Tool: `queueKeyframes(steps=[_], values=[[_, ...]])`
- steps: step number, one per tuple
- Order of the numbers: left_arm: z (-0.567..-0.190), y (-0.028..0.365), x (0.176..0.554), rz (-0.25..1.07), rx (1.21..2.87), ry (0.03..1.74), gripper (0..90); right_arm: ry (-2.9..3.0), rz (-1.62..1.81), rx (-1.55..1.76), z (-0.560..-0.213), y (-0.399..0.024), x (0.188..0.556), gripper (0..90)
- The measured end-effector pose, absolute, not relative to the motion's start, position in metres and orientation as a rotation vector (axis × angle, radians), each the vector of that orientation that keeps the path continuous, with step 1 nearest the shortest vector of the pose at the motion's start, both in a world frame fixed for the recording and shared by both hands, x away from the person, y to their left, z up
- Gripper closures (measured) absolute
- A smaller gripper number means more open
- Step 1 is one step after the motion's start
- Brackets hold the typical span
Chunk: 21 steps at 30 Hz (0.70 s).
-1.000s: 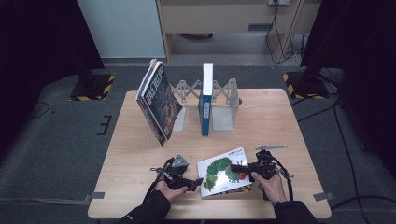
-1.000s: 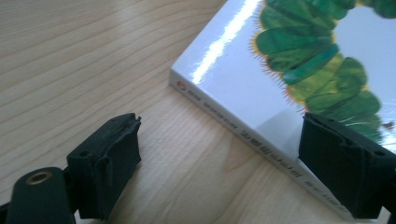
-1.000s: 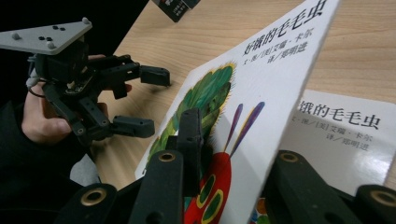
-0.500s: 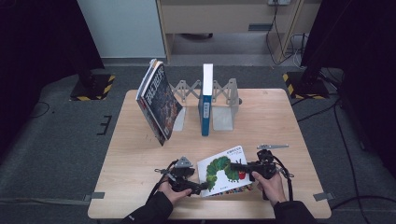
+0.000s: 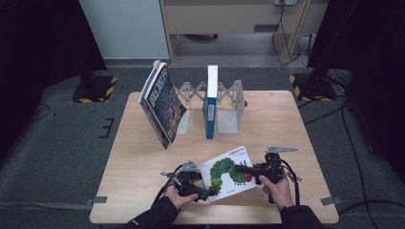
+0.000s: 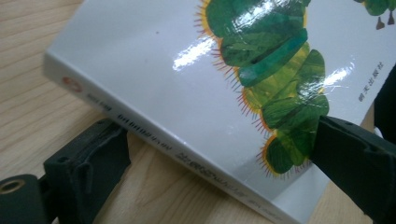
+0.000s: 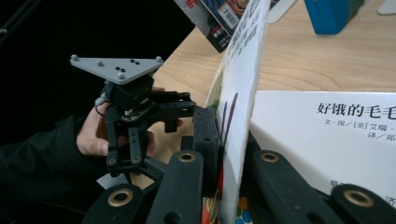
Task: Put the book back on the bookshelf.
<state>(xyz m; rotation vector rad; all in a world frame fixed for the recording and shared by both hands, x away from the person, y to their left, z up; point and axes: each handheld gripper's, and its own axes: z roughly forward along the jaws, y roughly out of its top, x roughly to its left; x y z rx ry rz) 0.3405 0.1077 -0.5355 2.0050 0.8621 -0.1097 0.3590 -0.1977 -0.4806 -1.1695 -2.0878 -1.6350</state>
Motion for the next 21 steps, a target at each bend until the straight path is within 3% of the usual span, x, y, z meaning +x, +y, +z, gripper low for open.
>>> queueKeyframes(steps=[9, 21], values=[[-0.537, 0.105, 0.34, -0.107, 1.996, 0.848, 2.9, -2.142, -1.595, -1.198, -0.483, -0.199, 0.361, 84.1], [-0.538, 0.106, 0.34, -0.107, 1.982, 0.856, 4.3, -2.371, -1.412, -1.324, -0.499, -0.194, 0.364, 59.3]])
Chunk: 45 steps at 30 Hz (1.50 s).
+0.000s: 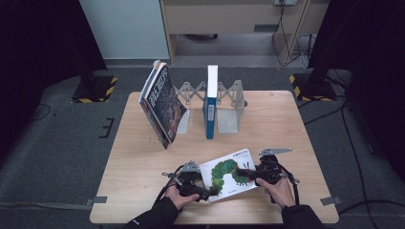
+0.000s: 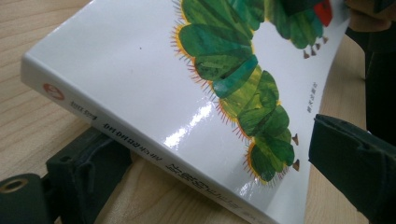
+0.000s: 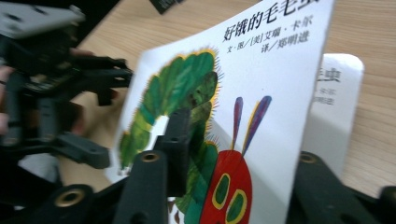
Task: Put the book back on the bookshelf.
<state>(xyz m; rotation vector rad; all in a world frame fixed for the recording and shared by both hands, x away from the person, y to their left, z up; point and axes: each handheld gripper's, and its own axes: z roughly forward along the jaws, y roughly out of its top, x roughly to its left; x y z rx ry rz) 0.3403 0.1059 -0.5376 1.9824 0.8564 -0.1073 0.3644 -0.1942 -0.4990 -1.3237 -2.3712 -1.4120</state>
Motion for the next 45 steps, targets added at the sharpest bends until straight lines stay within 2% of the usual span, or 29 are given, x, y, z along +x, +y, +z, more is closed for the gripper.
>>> queueKeyframes(steps=[4, 28, 31, 33, 35, 41, 45], values=[[-0.537, 0.106, 0.34, -0.102, 1.987, 0.854, 4.4, -2.441, -1.353, -1.344, -0.506, -0.192, 0.365, 52.9], [-0.539, 0.108, 0.341, -0.09, 1.965, 0.865, 4.4, -2.444, -1.455, -1.282, -0.509, -0.177, 0.36, 53.2], [-0.538, 0.109, 0.34, -0.075, 1.965, 0.88, 8.4, -2.449, -1.456, -1.261, -0.51, -0.173, 0.36, 53.1], [-0.538, 0.111, 0.341, -0.05, 1.967, 0.89, 15.5, -2.432, -1.458, -1.267, -0.51, -0.173, 0.36, 52.4], [-0.538, 0.111, 0.341, -0.051, 1.967, 0.89, 15.6, -2.44, -1.458, -1.262, -0.509, -0.173, 0.36, 51.0], [-0.538, 0.113, 0.341, -0.058, 1.966, 0.895, 18.5, -2.55, -1.425, -1.242, -0.504, -0.172, 0.359, 34.6], [-0.538, 0.115, 0.341, -0.051, 1.966, 0.905, 24.0, -2.536, -1.431, -1.334, -0.504, -0.185, 0.362, 34.5]])
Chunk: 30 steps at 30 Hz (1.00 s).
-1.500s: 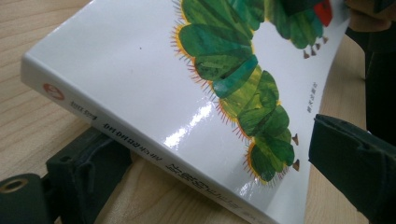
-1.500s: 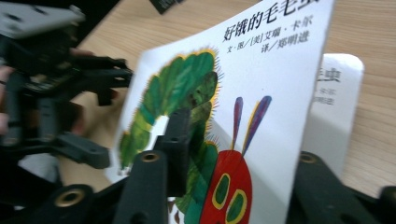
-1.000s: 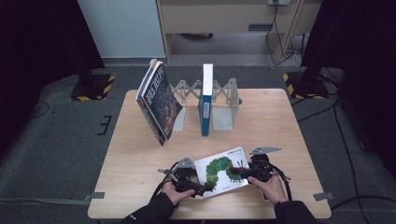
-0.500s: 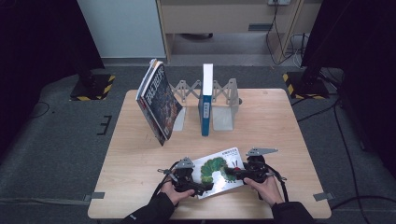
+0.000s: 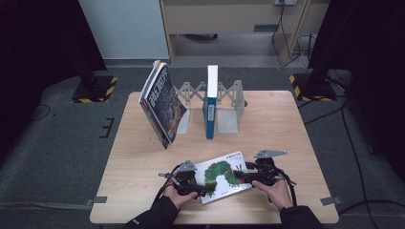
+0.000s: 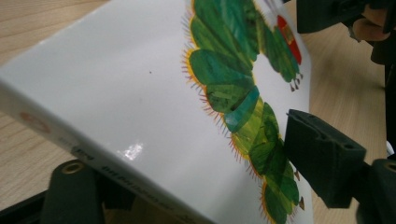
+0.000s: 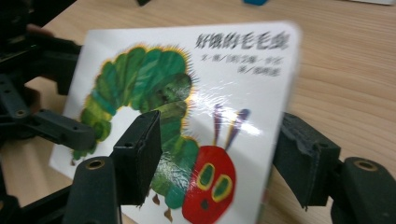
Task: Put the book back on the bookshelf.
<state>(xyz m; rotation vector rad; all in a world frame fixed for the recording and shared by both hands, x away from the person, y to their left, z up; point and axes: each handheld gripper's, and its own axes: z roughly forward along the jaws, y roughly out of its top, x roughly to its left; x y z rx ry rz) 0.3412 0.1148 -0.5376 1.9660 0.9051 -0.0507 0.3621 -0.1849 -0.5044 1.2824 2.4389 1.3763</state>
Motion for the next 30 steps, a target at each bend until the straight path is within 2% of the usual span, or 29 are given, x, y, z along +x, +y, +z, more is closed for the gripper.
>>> queueKeyframes(steps=[9, 12, 16, 21, 25, 30], values=[[-0.536, 0.116, 0.341, -0.083, 1.958, 0.94, 29.2, 2.49, 1.246, 1.378, -0.52, -0.184, 0.366, 27.7], [-0.532, 0.117, 0.341, -0.094, 1.958, 0.945, 32.0, 2.506, 1.28, 1.4, -0.522, -0.183, 0.367, 28.9], [-0.526, 0.119, 0.341, -0.105, 1.928, 0.938, 41.8, 2.499, 1.353, 1.396, -0.52, -0.182, 0.366, 32.7], [-0.52, 0.119, 0.341, -0.102, 1.906, 0.928, 48.9, 2.471, 1.379, 1.373, -0.517, -0.183, 0.365, 34.4], [-0.511, 0.119, 0.341, -0.047, 1.887, 0.887, 57.9, 2.417, 1.418, 1.322, -0.511, -0.186, 0.365, 36.0], [-0.51, 0.121, 0.34, -0.019, 1.868, 0.864, 60.8, 2.379, 1.449, 1.249, -0.51, -0.185, 0.363, 35.7]])
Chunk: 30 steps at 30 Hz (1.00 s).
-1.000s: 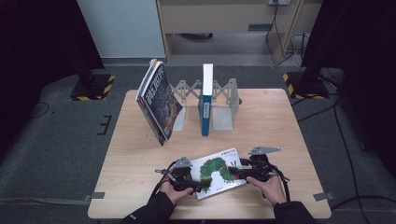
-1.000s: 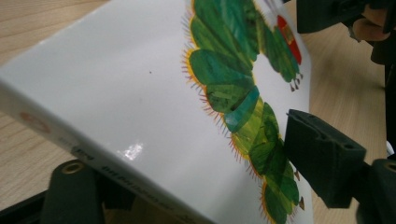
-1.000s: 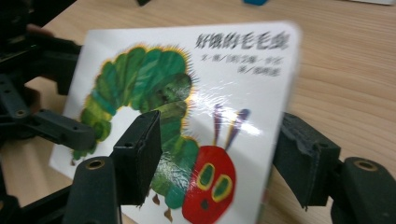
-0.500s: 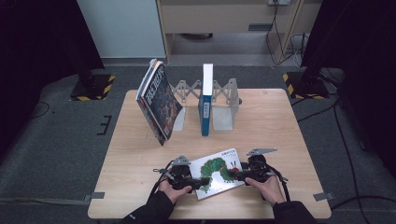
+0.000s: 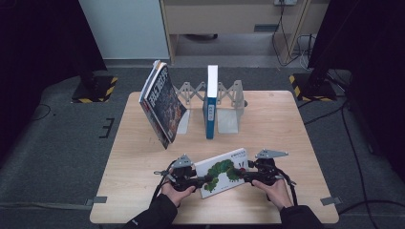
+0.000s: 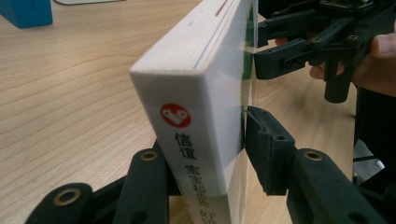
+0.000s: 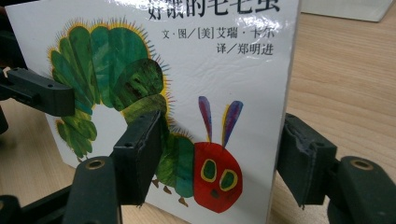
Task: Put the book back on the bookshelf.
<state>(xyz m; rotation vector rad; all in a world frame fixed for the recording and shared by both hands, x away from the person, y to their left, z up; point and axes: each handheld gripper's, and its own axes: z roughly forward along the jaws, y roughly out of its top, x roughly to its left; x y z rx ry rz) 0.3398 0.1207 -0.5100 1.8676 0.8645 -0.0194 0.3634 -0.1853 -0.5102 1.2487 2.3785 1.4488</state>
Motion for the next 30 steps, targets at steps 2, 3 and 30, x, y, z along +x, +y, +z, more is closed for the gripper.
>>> queueKeyframes(steps=[2, 3, 30], values=[[-0.513, 0.12, 0.34, -0.024, 1.866, 0.863, 60.2, 2.366, 1.458, 1.228, -0.512, -0.185, 0.363, 35.9], [-0.515, 0.119, 0.339, -0.026, 1.884, 0.855, 59.5, 2.367, 1.455, 1.228, -0.512, -0.185, 0.363, 36.1], [-0.511, 0.112, 0.336, -0.135, 1.92, 0.79, 73.8, 2.356, 1.511, 1.232, -0.507, -0.191, 0.362, 30.8]])
